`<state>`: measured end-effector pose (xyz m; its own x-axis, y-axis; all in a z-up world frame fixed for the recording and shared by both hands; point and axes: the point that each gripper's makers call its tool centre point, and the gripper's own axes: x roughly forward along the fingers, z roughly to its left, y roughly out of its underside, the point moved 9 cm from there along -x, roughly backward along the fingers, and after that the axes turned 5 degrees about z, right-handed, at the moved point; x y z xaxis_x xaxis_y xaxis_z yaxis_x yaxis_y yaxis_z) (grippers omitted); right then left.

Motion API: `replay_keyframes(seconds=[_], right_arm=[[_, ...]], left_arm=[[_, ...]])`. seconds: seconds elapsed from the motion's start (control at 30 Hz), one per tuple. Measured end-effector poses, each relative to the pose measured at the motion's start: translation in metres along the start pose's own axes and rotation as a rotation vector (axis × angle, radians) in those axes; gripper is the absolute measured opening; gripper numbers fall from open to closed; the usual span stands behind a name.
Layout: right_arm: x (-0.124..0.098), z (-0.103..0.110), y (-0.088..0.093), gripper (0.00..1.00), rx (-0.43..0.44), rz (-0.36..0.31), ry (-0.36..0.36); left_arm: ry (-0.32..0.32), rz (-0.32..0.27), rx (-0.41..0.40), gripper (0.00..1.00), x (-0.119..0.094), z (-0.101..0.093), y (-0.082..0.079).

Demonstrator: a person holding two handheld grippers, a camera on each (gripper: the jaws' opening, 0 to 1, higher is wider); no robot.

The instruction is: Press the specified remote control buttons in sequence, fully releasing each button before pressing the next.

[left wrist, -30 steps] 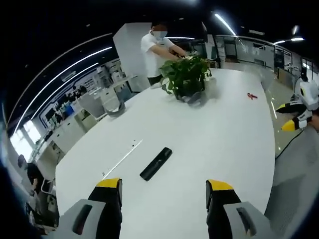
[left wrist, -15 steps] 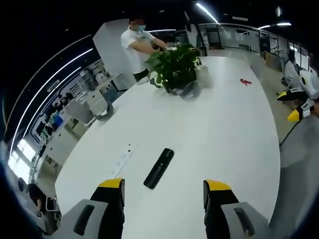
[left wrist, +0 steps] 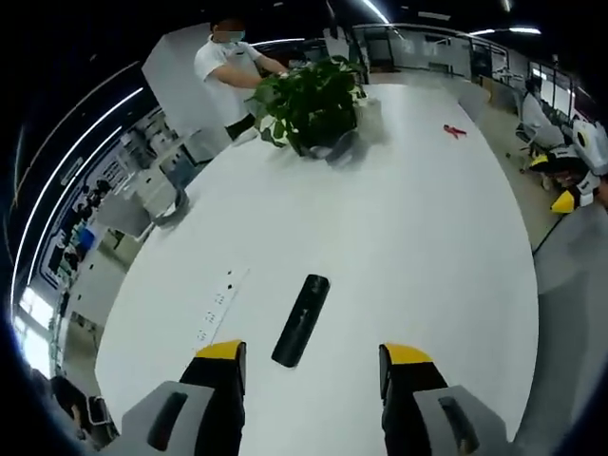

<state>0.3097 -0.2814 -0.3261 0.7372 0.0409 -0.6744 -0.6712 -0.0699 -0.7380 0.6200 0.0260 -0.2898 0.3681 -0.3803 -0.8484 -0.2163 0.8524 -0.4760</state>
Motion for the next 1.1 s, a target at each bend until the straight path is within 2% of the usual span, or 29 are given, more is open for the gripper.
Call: replay_keyframes(seconds=[0.1, 0.2, 0.4, 0.77, 0.9, 1.03, 1.1], right_arm=[[0.0, 0.0, 0.0, 0.61, 0.001, 0.005, 0.002], [0.0, 0.0, 0.001, 0.6, -0.002, 0.009, 0.003], [0.002, 0.0, 0.001, 0.59, -0.013, 0.022, 0.005], [0.006, 0.001, 0.004, 0.58, -0.036, 0.065, 0.01], [0.007, 0.001, 0.004, 0.57, -0.043, 0.075, 0.012], [0.007, 0.002, 0.004, 0.57, -0.045, 0.082, 0.013], [0.007, 0.002, 0.004, 0.57, -0.046, 0.08, 0.015]], left_arm=[[0.026, -0.012, 0.009, 0.57, 0.008, 0.007, -0.003], [0.032, -0.005, 0.037, 0.57, 0.015, 0.012, -0.004], [0.099, 0.018, 0.104, 0.54, 0.04, 0.025, -0.003], [0.187, 0.119, 0.132, 0.5, 0.092, 0.039, 0.005], [0.23, 0.154, 0.114, 0.52, 0.107, 0.041, 0.009], [0.229, 0.173, 0.135, 0.52, 0.117, 0.043, 0.009], [0.248, 0.184, 0.131, 0.51, 0.121, 0.042, 0.008]])
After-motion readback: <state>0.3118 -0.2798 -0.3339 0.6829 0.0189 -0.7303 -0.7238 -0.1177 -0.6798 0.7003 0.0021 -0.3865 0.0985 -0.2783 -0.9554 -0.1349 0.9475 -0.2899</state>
